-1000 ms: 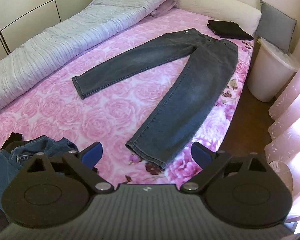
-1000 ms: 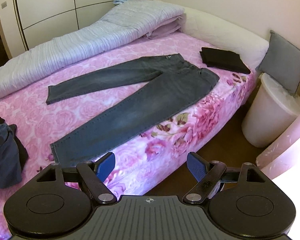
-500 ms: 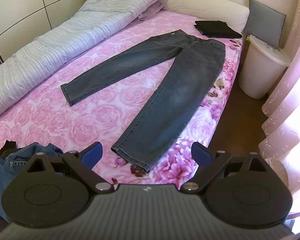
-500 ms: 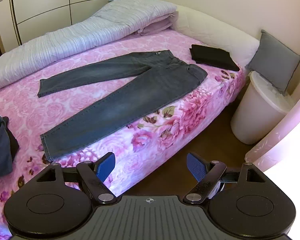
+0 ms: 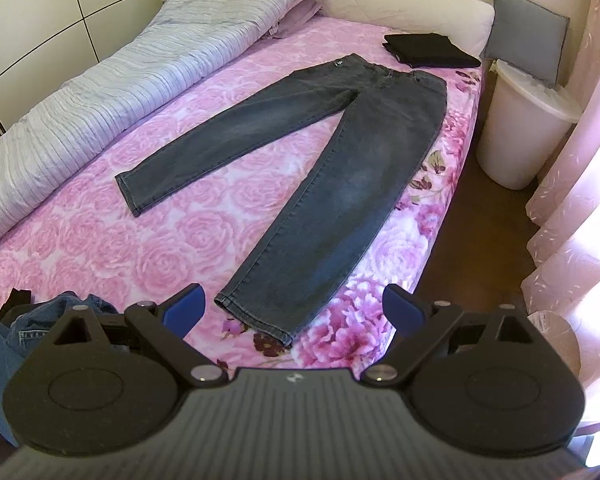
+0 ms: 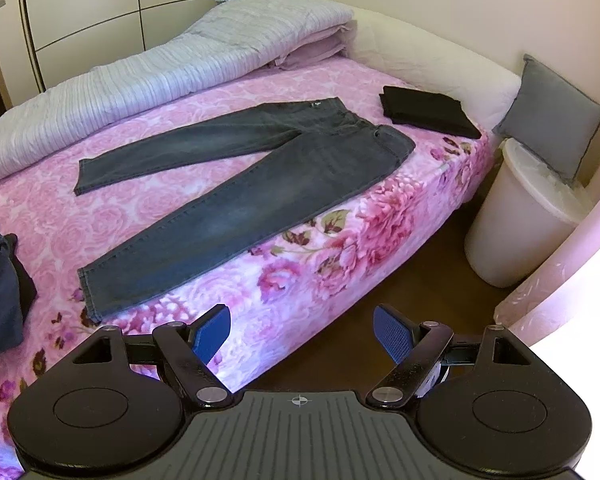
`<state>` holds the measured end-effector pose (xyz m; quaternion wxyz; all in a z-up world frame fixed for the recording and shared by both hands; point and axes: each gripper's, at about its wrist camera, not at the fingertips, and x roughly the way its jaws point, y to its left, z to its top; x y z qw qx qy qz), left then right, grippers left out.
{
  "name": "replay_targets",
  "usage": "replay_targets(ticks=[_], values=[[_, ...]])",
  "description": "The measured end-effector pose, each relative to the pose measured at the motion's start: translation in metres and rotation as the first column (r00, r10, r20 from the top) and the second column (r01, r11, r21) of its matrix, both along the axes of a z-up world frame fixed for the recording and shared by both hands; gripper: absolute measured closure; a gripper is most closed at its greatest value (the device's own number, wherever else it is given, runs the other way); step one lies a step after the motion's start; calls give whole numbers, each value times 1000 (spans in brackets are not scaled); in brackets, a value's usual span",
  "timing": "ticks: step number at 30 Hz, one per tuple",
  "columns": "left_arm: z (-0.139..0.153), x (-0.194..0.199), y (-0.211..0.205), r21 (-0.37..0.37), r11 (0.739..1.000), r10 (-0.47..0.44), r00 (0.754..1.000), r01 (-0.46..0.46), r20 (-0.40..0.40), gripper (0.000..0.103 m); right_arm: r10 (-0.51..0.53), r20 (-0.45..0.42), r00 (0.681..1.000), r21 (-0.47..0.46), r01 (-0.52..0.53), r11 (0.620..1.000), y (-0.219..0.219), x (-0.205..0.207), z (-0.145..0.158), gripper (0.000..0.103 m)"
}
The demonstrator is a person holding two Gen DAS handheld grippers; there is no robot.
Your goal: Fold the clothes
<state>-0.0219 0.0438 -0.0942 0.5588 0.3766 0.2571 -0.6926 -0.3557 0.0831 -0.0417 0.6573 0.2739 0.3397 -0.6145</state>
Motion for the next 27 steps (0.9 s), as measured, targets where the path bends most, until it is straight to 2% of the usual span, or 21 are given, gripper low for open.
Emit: replay_targets(ticks=[6,10,12,16,19,21,25,27], values=[[-7,-24,3,-43,999,0,1000,1,25,10,21,3,1000,-32,-21,999,-2,-38,-4,21],[-22,-42,8,-50,998,-36,993,42,110,10,56,-23,998,-52,-57,997,-7,-59,-9,21],[-37,-54,12,-62,994,-79,979,93,189,10,71,-43,997,-55,-73,996,-13,-67,-13,21],[-69,-74,10,-48,976,-187,932,212,311,11,56,-56,997,-49,-58,997,-34,-80,-25,21],[-92,-86,-2,-22,958,-261,904,285,340,11,35,-78,996,-27,-37,999,-58,-89,-34,21],[-107,-90,-14,-11,951,-287,894,310,345,11,37,-85,996,-21,-39,999,-76,-91,-35,21],[-140,-95,-43,22,939,-330,877,344,349,11,87,-160,983,-13,-90,996,-108,-93,-35,21],[-166,-95,-56,68,928,-363,853,365,374,15,105,-204,973,18,-104,994,-124,-95,-38,21]])
